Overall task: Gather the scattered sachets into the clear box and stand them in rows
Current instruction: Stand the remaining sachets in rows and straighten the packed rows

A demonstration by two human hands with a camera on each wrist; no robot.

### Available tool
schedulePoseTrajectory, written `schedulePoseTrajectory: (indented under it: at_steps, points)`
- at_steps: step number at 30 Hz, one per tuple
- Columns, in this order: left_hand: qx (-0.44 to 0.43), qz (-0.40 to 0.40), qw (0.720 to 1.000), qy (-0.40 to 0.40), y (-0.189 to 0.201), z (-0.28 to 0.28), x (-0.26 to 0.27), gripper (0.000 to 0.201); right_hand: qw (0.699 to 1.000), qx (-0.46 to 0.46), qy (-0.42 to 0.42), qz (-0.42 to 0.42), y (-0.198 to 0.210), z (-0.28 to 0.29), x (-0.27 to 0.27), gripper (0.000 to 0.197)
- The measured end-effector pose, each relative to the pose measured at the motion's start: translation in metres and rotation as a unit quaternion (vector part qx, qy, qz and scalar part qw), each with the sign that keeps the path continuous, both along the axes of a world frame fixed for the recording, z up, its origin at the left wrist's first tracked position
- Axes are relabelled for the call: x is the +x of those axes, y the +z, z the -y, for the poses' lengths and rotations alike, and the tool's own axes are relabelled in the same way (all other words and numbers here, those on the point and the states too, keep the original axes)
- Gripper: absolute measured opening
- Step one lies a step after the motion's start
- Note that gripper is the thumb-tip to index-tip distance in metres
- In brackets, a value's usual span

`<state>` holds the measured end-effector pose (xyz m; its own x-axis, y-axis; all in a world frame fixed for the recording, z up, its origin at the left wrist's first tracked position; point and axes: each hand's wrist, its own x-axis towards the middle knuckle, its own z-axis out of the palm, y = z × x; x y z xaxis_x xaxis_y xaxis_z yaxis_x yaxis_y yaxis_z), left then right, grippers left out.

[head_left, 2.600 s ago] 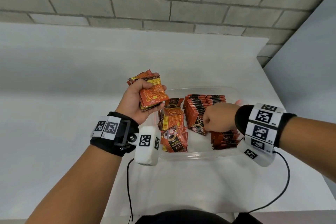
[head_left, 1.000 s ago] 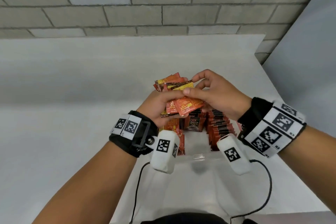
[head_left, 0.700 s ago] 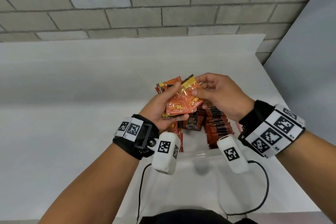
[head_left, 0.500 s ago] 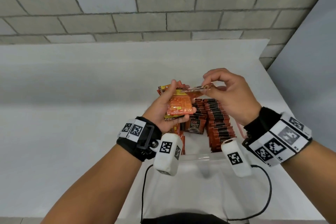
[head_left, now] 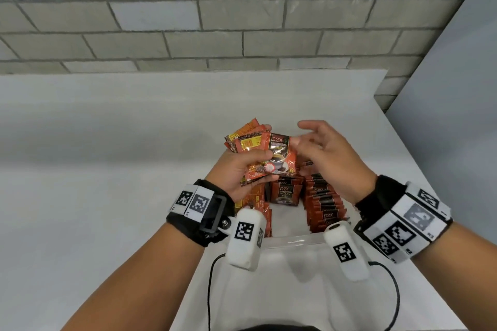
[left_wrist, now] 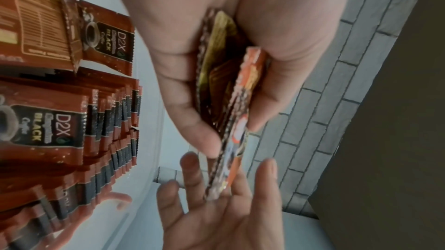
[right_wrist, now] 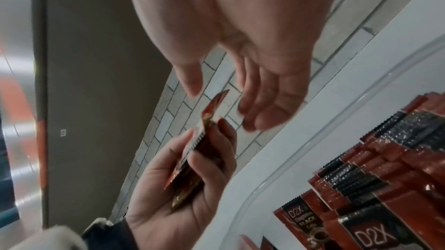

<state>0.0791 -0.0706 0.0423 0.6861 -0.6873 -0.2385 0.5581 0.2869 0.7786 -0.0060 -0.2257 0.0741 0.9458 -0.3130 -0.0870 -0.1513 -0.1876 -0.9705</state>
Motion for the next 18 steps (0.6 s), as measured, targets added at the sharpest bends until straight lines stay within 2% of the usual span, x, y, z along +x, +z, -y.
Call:
schedulePoseTrajectory:
  at_steps: [2,5,9,15,18]
  points:
    - [-0.003,0.005,1.000,-0.013,-0.001,0.000,-0.001,0.031,0.998,-0.041,0.023,-0.040,-0.001,-0.001,0.004,0.029]
    - [-0.009,0.010,0.999,-0.030,0.000,0.000,-0.004,0.039,0.998,-0.053,0.004,-0.022,0.001,-0.002,0.010,0.013]
    - [0.019,0.057,0.998,-0.034,0.003,-0.001,-0.002,0.022,0.998,-0.060,-0.022,-0.016,0.006,-0.004,0.015,0.006]
    - [0.060,0.083,0.995,-0.015,0.001,-0.006,0.006,0.023,0.990,-0.127,0.046,-0.031,0.019,0.001,0.024,0.009]
    - [0.046,0.057,0.997,-0.019,-0.001,-0.015,0.007,0.020,0.986,-0.148,0.058,-0.046,0.026,0.007,0.023,0.005]
